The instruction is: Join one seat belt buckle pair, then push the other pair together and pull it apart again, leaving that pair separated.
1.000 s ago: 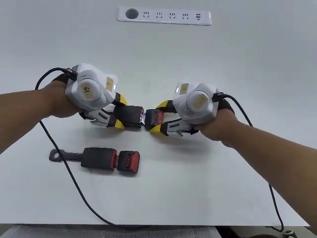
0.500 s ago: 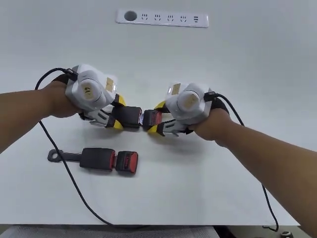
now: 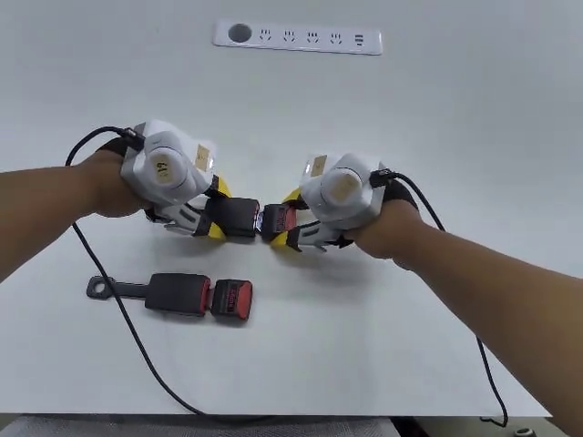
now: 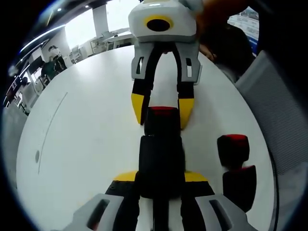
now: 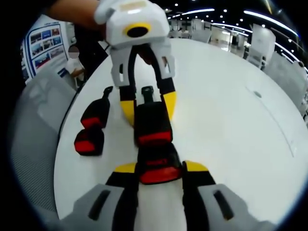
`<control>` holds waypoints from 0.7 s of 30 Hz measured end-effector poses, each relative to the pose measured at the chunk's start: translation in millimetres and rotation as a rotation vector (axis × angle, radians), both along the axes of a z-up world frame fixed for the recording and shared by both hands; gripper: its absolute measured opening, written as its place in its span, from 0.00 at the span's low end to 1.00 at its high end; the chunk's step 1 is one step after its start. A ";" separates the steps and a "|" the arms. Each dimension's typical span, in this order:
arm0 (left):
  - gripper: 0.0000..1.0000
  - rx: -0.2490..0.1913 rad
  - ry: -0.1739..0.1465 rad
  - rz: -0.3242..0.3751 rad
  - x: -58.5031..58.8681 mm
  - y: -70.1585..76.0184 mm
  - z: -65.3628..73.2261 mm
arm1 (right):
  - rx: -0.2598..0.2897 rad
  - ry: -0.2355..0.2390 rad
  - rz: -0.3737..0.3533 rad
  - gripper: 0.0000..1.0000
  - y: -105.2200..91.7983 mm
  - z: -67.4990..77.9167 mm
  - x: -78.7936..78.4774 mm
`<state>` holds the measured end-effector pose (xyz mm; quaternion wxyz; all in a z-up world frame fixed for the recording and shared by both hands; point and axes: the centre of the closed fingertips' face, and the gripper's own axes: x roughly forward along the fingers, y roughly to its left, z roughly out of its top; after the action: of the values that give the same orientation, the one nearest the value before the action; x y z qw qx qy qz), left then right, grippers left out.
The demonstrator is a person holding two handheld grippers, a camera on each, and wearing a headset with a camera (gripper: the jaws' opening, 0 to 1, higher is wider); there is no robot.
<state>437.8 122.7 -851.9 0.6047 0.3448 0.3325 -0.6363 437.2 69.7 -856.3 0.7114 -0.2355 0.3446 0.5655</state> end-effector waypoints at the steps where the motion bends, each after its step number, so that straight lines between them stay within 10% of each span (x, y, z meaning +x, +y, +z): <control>1: 0.33 -0.001 0.001 0.001 0.1 0.0 0.0 | 0.000 0.000 0.000 0.35 0.0 0.0 0.0; 21: 0.33 -0.020 0.007 0.011 -0.8 1.5 0.9 | 0.016 -0.004 -0.005 0.35 -0.5 0.7 -0.3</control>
<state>437.1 124.2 -851.0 0.6104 0.3346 0.3303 -0.6375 437.0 69.2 -855.6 0.7153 -0.2300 0.3392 0.5660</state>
